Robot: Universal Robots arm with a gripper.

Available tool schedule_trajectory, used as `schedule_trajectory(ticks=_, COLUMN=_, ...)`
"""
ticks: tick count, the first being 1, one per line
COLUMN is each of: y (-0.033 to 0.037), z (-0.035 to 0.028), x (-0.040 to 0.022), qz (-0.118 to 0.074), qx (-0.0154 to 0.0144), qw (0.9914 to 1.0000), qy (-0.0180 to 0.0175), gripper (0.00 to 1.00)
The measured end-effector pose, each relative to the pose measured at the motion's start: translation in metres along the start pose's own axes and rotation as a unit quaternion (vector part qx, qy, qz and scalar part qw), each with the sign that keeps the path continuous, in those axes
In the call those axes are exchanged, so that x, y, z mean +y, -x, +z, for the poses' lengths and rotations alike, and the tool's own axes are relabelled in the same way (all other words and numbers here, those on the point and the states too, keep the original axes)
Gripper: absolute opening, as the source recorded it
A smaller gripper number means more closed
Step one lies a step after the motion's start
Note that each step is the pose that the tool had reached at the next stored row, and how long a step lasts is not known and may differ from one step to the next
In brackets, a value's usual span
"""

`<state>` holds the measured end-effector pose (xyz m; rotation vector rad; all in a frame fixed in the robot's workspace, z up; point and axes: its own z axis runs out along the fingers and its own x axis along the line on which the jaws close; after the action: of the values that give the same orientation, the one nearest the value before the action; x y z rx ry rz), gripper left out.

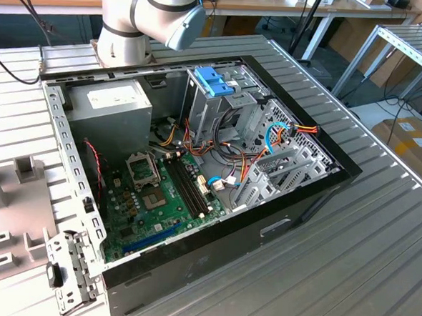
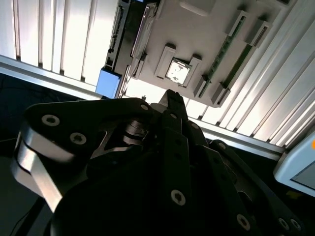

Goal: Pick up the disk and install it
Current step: 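Pick up the disk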

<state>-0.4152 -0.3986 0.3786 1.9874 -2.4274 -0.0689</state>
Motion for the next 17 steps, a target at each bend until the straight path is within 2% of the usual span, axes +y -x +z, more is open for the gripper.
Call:
schedule_trajectory(ticks=6, y=0.0, z=0.0, x=0.0, qz=-0.012, qx=0.0004, qw=0.99993, qy=0.0003, gripper=0.11)
schedule_trajectory(ticks=10, y=0.0002, z=0.0, x=0.0, qz=-0.029, qx=0.001, qw=0.99959, qy=0.0007, gripper=0.11)
schedule_trajectory(ticks=17, y=0.0002, z=0.0, x=0.0, qz=-0.029, qx=0.0009, qw=0.99959, qy=0.0007, gripper=0.11)
